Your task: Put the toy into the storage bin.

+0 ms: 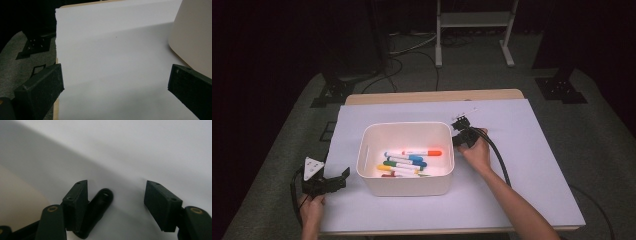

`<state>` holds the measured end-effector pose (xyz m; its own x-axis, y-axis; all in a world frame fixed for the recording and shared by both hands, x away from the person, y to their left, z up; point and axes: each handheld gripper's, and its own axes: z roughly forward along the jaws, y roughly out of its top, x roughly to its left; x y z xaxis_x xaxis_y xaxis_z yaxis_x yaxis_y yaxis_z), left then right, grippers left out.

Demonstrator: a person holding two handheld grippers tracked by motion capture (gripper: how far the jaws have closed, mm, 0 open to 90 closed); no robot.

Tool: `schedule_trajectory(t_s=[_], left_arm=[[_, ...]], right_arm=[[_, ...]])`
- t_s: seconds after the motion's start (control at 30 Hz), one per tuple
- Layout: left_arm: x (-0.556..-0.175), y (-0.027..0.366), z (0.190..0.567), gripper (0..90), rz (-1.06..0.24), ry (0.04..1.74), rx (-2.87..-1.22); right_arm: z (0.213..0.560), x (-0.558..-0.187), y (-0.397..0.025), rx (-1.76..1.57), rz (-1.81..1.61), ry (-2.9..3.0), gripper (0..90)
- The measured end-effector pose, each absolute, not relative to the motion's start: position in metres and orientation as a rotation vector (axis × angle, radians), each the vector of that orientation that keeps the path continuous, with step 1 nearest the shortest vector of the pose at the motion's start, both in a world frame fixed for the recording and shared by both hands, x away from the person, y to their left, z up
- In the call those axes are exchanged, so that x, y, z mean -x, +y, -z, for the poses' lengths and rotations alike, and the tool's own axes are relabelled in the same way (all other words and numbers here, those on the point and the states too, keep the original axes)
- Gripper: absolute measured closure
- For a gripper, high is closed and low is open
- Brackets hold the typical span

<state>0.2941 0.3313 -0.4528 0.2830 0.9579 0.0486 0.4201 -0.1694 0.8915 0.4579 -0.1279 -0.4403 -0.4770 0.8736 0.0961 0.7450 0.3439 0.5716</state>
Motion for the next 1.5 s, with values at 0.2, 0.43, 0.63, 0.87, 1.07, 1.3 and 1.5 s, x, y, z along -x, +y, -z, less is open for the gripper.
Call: schedule_trajectory(t_s=[0.2,0.43,0.63,0.87,1.07,1.3,1.5], left_arm=[[-0.294,0.331,0.453,0.0,-0.834,1.259,-1.737],[-0.294,0.332,0.453,0.0,-0.836,1.257,-1.734],[-0.294,0.331,0.453,0.0,-0.835,1.259,-1.738],[-0.294,0.331,0.453,0.0,-0.835,1.258,-1.737],[-0.294,0.332,0.453,0.0,-0.835,1.257,-1.737],[-0.294,0.332,0.453,0.0,-0.83,1.259,-1.733],[-0.294,0.332,0.453,0.0,-0.829,1.261,-1.73]], right_arm=[[0.439,-0.44,-0.138,-1.419,-0.785,2.421,32.8],[0.438,-0.416,-0.143,-1.339,-0.729,2.476,35.6],[0.437,-0.398,-0.158,-1.275,-0.67,2.485,35.1],[0.436,-0.389,-0.17,-1.252,-0.627,2.469,35.3],[0.435,-0.381,-0.176,-1.243,-0.661,2.48,58.2],[0.435,-0.381,-0.184,-1.262,-0.716,2.524,76.0],[0.408,-0.381,-0.205,-1.343,-0.984,2.606,76.0]])
